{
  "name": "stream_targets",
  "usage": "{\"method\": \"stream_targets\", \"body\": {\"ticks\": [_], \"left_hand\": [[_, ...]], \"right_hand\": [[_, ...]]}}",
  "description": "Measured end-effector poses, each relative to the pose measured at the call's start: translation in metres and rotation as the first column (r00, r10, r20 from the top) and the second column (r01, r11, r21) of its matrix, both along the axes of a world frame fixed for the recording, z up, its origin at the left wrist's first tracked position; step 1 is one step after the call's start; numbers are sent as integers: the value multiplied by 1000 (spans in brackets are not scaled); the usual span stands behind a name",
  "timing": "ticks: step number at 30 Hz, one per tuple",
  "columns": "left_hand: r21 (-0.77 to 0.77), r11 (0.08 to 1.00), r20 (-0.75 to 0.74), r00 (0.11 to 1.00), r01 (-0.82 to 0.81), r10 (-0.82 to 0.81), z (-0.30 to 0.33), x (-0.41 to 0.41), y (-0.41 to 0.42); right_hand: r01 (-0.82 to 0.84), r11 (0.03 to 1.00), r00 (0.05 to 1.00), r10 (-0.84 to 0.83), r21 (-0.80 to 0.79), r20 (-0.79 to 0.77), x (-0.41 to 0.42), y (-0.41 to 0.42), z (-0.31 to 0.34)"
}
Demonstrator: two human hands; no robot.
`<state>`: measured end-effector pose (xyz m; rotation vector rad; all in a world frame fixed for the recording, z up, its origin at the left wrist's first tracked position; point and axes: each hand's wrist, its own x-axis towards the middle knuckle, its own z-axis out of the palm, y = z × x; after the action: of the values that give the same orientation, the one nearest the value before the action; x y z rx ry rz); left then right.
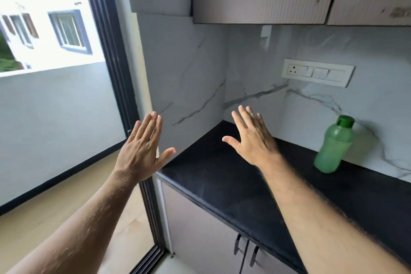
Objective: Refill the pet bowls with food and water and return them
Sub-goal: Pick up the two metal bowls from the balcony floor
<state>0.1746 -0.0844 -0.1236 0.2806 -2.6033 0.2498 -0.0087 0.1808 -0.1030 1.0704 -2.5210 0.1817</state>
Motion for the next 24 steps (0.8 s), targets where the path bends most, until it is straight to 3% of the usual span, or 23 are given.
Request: {"method": "stream_targets", "body": {"ticks": [12, 24], "left_hand": [[141, 966, 9, 976, -218, 218, -28, 123, -126], [191, 889, 39, 908, -416, 416, -61, 243, -225]], "right_hand": [[-180, 981, 974, 188, -73, 125, 83, -171, -34], [-443, 896, 871, 439, -34, 222, 170, -334, -67]]}}
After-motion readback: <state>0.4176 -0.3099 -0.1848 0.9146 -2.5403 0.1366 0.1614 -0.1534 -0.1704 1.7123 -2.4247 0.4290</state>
